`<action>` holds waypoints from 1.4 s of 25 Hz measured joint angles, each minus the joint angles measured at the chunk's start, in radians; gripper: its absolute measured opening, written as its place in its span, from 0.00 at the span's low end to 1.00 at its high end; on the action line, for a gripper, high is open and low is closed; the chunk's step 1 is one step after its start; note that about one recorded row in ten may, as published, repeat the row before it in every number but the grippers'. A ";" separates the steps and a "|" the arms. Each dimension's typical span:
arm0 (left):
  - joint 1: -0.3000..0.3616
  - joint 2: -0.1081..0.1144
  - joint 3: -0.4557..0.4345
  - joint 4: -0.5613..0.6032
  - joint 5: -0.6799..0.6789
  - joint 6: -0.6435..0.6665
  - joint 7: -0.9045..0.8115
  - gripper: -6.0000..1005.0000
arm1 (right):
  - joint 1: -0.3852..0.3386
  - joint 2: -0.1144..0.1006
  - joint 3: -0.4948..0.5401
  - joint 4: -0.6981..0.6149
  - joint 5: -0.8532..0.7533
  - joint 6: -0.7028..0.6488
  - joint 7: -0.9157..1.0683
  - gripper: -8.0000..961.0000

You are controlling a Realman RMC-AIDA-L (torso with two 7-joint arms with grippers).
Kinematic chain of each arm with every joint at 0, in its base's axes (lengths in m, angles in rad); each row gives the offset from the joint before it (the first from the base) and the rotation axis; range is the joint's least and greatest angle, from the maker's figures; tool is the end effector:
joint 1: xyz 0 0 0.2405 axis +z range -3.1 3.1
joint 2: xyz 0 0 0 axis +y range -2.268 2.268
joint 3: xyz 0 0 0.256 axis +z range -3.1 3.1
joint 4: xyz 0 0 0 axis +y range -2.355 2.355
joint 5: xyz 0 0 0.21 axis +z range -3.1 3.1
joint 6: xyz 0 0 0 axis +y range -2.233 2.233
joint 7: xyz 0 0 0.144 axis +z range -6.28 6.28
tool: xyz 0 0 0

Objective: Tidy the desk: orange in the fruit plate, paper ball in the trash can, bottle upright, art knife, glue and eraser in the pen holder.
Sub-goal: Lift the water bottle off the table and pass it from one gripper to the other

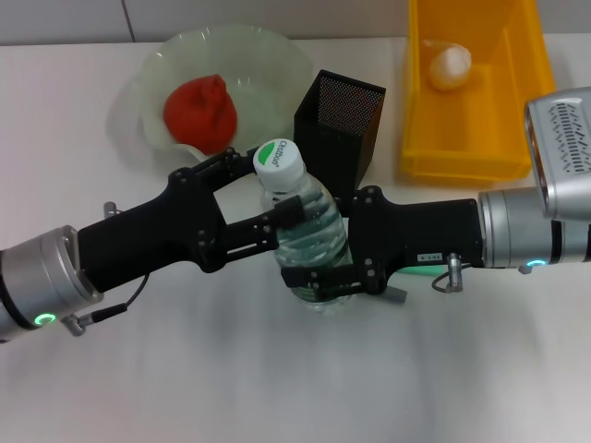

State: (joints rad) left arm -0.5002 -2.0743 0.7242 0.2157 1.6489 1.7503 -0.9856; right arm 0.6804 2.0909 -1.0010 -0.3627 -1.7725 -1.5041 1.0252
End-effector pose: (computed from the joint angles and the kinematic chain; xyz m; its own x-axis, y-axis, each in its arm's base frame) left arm -0.2466 0.2770 -0.0342 0.5252 0.2153 0.8233 0.4042 -0.9145 -0.0186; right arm 0.2081 0.3214 -0.0728 0.8521 -0.0949 -0.5147 -0.1281 -0.9913 -0.0294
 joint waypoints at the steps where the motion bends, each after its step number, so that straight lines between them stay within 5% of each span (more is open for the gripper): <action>1: -0.005 -0.001 0.006 -0.005 0.000 0.000 0.001 0.83 | 0.000 0.000 0.000 0.000 0.000 0.000 0.000 0.79; 35: -0.025 -0.004 0.017 -0.032 -0.008 0.001 0.052 0.80 | 0.013 0.000 -0.018 0.037 0.008 0.010 -0.019 0.79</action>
State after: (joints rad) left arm -0.5256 -2.0785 0.7409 0.1833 1.6412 1.7515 -0.9333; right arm 0.6933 2.0908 -1.0186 -0.3254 -1.7647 -1.4940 1.0062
